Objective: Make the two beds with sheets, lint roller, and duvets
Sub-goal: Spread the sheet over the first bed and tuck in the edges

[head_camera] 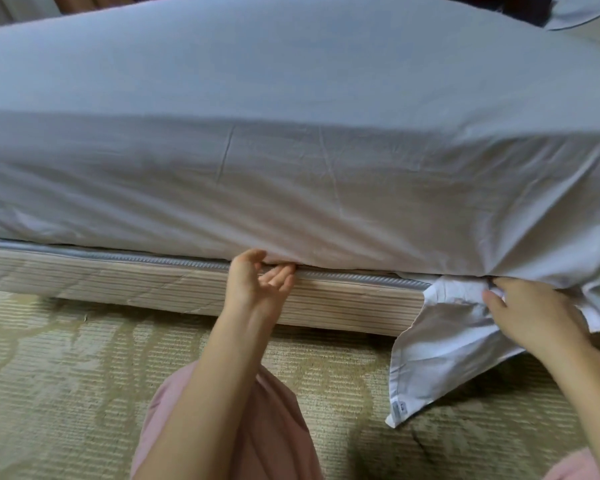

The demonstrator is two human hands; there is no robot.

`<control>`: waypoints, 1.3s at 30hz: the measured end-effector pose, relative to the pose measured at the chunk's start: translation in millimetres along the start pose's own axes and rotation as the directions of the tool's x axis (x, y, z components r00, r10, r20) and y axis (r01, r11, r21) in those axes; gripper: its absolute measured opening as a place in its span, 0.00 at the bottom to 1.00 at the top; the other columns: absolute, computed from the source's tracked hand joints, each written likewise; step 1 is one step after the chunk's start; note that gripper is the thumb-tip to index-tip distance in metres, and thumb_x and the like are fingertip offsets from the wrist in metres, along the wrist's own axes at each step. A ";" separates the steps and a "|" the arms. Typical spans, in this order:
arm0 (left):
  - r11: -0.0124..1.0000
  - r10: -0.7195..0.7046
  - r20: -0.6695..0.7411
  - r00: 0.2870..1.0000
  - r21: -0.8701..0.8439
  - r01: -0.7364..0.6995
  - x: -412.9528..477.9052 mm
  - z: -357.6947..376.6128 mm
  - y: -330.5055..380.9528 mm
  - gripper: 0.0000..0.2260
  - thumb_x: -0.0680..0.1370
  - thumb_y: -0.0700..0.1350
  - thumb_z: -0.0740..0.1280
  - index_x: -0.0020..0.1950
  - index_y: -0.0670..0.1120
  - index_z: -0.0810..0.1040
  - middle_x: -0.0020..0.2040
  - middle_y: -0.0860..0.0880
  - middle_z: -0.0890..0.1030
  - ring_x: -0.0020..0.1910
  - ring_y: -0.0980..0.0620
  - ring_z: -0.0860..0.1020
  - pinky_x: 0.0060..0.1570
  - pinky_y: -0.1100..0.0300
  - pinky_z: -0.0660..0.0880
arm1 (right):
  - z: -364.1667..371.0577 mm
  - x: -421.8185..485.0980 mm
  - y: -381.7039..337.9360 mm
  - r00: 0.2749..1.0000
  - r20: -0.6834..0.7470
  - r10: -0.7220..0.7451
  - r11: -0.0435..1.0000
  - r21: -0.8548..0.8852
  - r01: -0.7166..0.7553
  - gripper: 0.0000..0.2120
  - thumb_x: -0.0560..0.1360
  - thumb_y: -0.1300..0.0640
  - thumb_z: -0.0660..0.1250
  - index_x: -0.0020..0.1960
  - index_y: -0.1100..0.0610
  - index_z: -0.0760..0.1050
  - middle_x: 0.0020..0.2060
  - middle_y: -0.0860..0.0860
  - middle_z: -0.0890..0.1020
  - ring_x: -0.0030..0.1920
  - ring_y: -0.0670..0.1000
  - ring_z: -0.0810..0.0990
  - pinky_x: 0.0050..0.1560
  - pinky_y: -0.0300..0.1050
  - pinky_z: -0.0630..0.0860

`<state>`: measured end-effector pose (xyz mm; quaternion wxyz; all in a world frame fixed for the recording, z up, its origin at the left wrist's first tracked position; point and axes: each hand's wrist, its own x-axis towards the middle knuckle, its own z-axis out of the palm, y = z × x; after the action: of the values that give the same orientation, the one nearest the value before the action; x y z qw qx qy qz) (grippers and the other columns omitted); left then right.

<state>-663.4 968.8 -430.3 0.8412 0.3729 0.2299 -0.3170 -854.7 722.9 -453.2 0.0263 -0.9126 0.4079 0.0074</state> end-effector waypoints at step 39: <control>0.818 -0.426 0.562 0.709 0.573 0.037 -15.4 97.2 -213.5 0.12 0.80 0.45 0.56 0.59 0.48 0.76 0.60 0.52 0.79 0.58 0.56 0.75 0.55 0.65 0.72 | 19.0 17.9 55.2 0.634 -0.071 0.770 0.325 0.899 -0.294 0.11 0.75 0.67 0.59 0.56 0.68 0.75 0.53 0.65 0.79 0.55 0.62 0.78 0.47 0.46 0.71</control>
<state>-809.9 788.1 -463.6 0.6830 0.4142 -0.1350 -0.5863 -883.7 673.8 -475.1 0.3413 -0.5550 0.6394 -0.4082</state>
